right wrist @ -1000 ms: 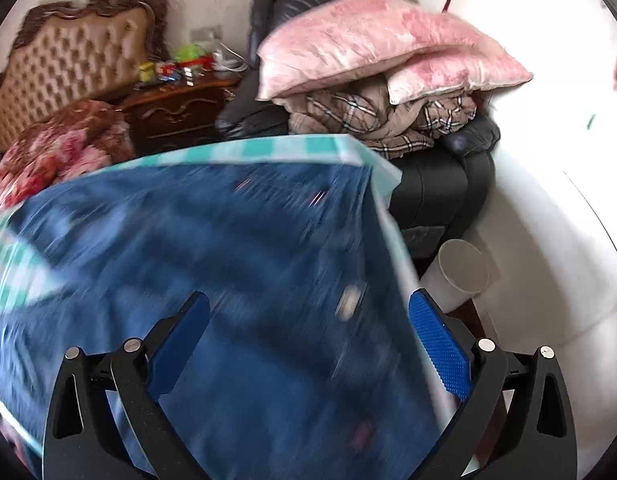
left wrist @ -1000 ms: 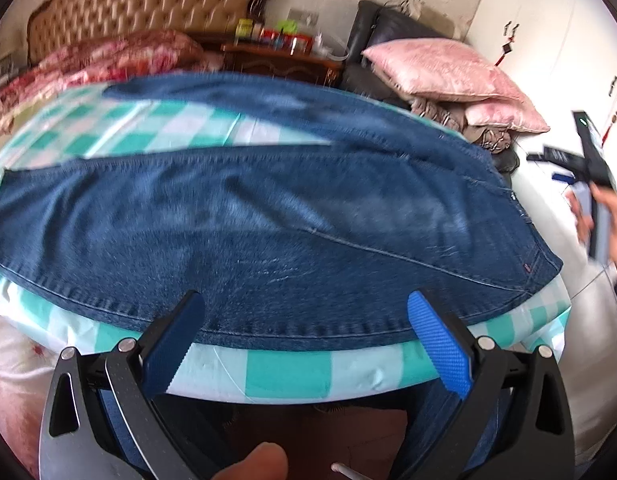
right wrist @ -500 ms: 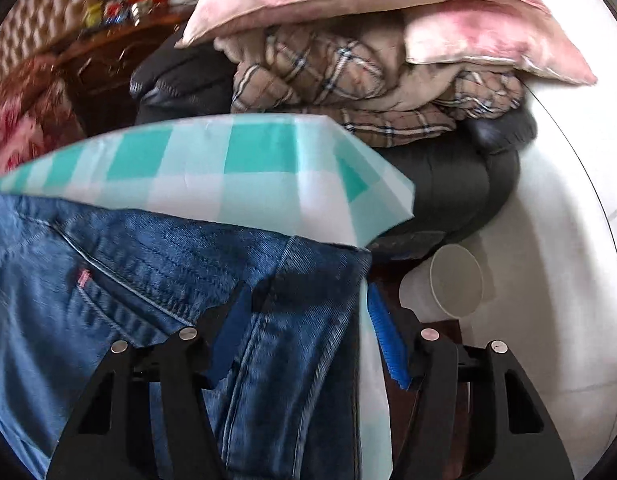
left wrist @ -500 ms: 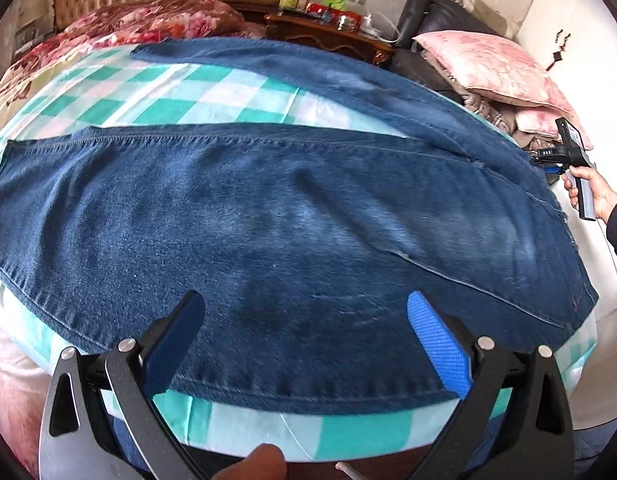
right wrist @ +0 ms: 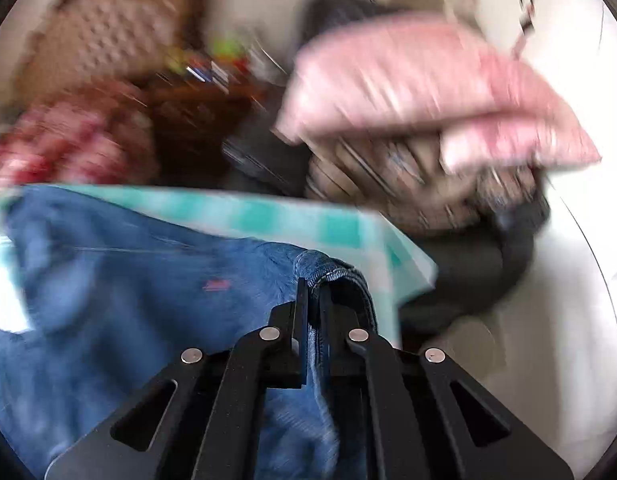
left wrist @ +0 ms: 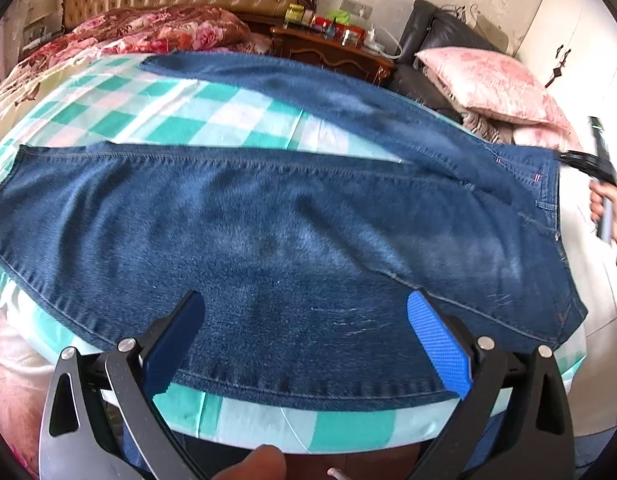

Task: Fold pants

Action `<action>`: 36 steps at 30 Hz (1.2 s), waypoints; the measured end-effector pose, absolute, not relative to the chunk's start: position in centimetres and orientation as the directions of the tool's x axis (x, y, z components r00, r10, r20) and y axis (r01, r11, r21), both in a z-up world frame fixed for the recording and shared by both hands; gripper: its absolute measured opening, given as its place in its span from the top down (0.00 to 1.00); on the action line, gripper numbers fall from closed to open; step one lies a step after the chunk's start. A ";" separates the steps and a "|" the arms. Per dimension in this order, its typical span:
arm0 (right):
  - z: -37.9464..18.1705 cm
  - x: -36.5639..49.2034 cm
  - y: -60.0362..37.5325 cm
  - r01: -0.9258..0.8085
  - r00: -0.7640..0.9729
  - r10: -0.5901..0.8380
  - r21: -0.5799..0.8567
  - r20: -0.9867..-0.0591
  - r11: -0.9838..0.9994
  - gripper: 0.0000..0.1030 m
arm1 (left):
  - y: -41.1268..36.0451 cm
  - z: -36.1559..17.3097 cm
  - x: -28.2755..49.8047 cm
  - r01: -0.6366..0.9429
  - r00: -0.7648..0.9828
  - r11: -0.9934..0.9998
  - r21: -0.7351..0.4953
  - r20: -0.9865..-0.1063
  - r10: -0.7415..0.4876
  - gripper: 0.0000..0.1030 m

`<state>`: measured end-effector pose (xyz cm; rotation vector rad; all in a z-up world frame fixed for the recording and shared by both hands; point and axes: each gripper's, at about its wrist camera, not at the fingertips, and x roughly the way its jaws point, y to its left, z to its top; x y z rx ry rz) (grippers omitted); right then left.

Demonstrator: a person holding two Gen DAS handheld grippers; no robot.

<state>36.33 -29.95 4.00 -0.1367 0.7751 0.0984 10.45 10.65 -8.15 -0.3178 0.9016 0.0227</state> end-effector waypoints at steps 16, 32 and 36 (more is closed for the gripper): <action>-8.4 11.7 -31.5 -0.241 0.550 0.371 0.283 -0.748 0.928 0.94 | 15.4 -6.0 17.5 -0.105 0.672 0.878 -0.467 -0.684 -0.284 0.19; -6.5 13.8 -32.6 -0.074 0.590 0.344 0.375 -0.730 0.924 0.94 | 33.3 -12.0 41.4 -0.413 0.726 0.498 -0.762 -0.606 -0.325 0.62; -6.3 14.3 -32.5 -0.062 0.585 0.327 0.362 -0.742 0.930 0.94 | 34.5 -13.1 44.8 -0.452 0.706 0.496 -0.741 -0.637 -0.309 0.62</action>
